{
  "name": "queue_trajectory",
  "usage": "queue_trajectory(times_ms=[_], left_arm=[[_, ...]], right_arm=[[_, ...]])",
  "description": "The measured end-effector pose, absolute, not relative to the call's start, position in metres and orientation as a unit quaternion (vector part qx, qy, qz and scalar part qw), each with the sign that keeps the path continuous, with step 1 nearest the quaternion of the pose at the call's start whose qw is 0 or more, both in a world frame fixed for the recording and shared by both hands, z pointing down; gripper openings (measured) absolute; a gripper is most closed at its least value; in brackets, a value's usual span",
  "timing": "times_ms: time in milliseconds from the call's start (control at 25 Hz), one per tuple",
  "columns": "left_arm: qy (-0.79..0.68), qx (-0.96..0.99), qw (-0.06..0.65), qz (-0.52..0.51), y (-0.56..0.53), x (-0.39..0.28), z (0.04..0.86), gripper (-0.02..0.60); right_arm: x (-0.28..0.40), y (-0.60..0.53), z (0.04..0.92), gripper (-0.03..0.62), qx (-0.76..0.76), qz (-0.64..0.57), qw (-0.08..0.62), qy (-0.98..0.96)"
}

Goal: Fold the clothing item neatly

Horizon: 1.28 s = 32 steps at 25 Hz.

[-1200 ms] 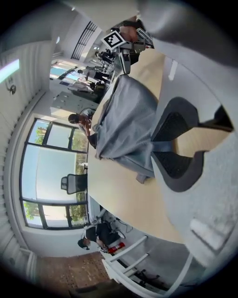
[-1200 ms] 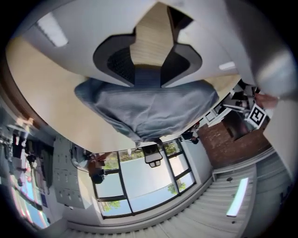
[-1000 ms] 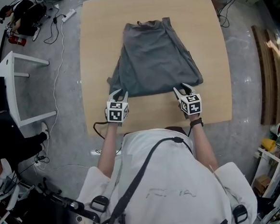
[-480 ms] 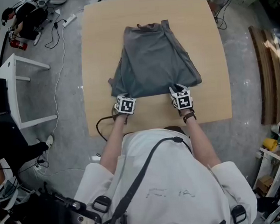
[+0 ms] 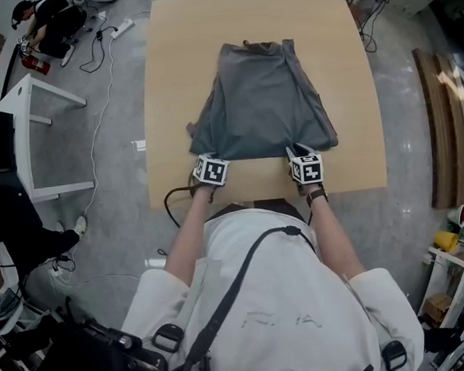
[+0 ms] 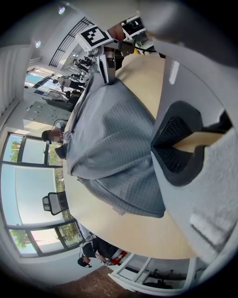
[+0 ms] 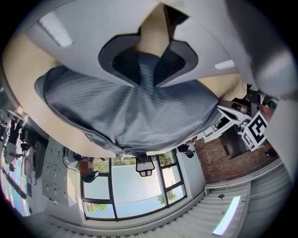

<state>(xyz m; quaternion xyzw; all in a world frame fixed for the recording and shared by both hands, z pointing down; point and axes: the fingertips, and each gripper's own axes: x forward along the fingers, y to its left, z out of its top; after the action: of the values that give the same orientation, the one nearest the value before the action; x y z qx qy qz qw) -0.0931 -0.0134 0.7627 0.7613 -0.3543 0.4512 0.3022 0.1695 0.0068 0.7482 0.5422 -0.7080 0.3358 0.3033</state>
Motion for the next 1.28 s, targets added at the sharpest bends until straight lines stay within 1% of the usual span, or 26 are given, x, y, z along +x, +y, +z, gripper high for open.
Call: queue_trajectory(times_ms=[200,400,480,720,760,800,880,920,1080,1200,1280], left_arm=[[-0.351,0.772,0.304,0.434,0.022,-0.101,0.759,0.003],[-0.343,0.781,0.309,0.42,0.062,-0.103,0.758,0.003],[-0.34,0.784,0.312,0.416,0.075,-0.11,0.759,0.003],[-0.37,0.784,0.292,0.405,0.085,-0.122,0.755,0.003],[-0.381,0.783,0.29,0.398,0.084,-0.124,0.75,0.003],[-0.391,0.784,0.289,0.386,0.083,-0.124,0.743,0.003],[-0.408,0.79,0.286,0.358,0.087,-0.122,0.726,0.003],[-0.414,0.793,0.283,0.347,0.093,-0.121,0.716,0.003],[-0.424,0.806,0.272,0.311,0.14,-0.114,0.678,0.002],[-0.428,0.819,0.249,0.291,0.185,-0.101,0.652,0.002],[-0.444,0.823,0.233,0.268,0.206,-0.098,0.628,0.0]], right_arm=[[0.164,0.043,0.744,0.095,0.559,0.34,0.289,-0.699],[0.165,0.086,0.743,0.091,0.57,0.37,0.235,-0.695],[0.16,0.099,0.744,0.089,0.571,0.377,0.224,-0.694],[0.152,0.107,0.739,0.089,0.56,0.371,0.252,-0.696],[0.152,0.104,0.735,0.084,0.563,0.364,0.252,-0.698],[0.154,0.102,0.729,0.059,0.568,0.355,0.249,-0.7],[0.156,0.106,0.714,0.041,0.578,0.335,0.237,-0.705],[0.155,0.113,0.707,0.003,0.58,0.328,0.23,-0.71],[0.132,0.165,0.676,-0.002,0.562,0.304,0.199,-0.743],[0.115,0.219,0.642,0.0,0.541,0.291,0.165,-0.771],[0.102,0.251,0.615,0.0,0.515,0.264,0.164,-0.799]])
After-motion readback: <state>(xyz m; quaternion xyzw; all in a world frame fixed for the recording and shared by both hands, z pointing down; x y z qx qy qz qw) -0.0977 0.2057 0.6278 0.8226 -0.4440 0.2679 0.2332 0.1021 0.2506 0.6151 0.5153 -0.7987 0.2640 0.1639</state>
